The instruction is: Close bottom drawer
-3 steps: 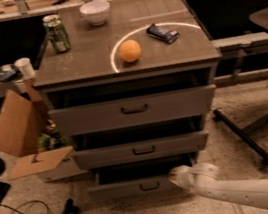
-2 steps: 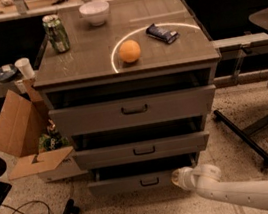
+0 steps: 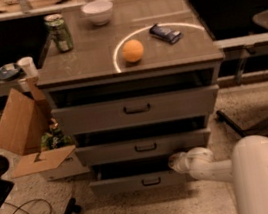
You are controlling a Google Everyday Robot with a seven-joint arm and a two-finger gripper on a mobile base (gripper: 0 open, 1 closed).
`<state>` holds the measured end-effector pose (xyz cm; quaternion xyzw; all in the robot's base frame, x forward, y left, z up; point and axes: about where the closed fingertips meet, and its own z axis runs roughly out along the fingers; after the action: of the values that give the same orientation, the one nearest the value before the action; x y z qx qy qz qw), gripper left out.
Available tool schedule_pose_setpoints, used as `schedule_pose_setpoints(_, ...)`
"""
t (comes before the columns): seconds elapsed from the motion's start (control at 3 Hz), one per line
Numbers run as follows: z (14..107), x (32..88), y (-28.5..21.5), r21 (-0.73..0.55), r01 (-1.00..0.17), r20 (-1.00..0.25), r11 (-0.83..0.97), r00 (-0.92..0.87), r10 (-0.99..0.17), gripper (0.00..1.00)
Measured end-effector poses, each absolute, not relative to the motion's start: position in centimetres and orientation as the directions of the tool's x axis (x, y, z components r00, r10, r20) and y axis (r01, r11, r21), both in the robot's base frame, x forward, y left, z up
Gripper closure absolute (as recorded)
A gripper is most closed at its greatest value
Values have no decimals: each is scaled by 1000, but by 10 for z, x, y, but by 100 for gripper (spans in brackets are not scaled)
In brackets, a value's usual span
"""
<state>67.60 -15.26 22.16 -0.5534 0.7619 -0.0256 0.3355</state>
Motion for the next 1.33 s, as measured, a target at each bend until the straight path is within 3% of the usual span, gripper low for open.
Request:
schedule_pose_setpoints(0.67,203,699,-160,-381,-824,-489,418,-204,-848,100)
schedule_pose_setpoints(1.0,209,676,-196,-406,-844,-411,351,-174,-895,100)
schedule_pose_setpoints(1.33,216,601,-230,-398,-868,-320,297,-173,-932,100)
